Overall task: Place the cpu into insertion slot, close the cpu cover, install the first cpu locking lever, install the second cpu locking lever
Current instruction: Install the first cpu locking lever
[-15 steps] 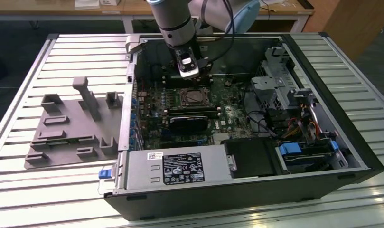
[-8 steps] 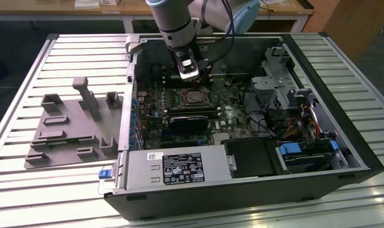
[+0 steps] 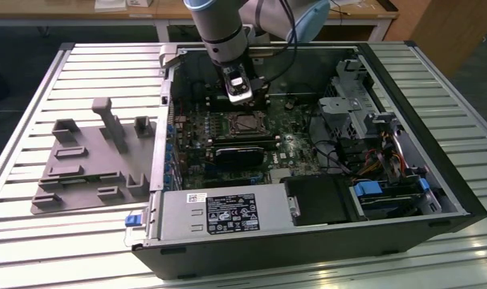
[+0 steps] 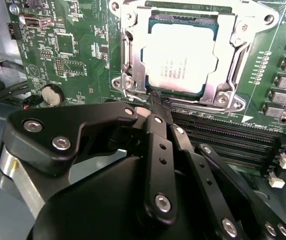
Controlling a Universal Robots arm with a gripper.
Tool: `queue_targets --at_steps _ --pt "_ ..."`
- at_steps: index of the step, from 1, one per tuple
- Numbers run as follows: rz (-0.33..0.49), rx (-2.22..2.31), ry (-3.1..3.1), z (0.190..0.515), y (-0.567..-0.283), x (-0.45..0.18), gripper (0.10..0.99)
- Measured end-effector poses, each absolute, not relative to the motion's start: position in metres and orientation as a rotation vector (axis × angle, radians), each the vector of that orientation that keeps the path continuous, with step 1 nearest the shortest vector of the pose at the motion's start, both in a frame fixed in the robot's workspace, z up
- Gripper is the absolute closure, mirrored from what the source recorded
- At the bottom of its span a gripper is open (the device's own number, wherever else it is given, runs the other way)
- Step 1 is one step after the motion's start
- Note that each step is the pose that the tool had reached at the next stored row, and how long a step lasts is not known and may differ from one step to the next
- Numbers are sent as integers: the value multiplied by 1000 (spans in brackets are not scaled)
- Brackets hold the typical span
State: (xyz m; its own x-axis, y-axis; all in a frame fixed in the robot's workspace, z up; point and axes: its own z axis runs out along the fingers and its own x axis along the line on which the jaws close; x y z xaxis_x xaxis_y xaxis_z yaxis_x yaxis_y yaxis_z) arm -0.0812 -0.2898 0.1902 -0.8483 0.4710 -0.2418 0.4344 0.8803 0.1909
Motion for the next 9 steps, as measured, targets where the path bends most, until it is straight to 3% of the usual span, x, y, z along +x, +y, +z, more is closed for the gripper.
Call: queue_targets --at_steps 9 --pt "188 681 2768 191 -290 -81 984"
